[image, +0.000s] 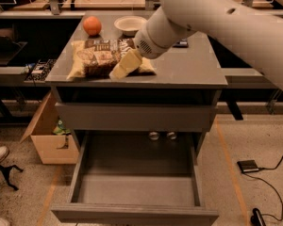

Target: Place brown chip bag into middle drawer

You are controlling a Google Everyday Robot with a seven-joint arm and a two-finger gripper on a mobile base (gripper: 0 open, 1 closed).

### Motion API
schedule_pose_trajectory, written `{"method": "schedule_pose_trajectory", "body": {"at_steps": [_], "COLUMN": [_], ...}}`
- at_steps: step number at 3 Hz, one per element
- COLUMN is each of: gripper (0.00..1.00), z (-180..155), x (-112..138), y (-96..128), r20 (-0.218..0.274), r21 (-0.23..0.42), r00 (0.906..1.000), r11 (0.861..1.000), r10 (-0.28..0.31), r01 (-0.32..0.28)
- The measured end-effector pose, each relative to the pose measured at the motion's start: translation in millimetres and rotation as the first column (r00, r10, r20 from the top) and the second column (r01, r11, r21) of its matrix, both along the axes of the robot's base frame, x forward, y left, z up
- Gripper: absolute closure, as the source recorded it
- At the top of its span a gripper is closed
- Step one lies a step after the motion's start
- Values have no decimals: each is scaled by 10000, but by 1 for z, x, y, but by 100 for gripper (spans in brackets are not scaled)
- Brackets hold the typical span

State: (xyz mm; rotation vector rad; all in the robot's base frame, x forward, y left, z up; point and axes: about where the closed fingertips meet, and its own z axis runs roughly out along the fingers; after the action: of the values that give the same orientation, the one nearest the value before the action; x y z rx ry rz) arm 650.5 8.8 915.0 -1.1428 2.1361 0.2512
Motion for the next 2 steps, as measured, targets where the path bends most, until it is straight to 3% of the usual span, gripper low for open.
{"method": "schedule_pose_trajectory", "body": {"at_steps": [1, 2], "gripper": [0, 0], "z": [-23, -39], "x": [24, 49], "y": [35, 52], "r20": [334, 772], "r21": [-43, 58], "r00": [9994, 9963], "r11": [10000, 9993], "r10": [24, -370], "r01": [-23, 366]}}
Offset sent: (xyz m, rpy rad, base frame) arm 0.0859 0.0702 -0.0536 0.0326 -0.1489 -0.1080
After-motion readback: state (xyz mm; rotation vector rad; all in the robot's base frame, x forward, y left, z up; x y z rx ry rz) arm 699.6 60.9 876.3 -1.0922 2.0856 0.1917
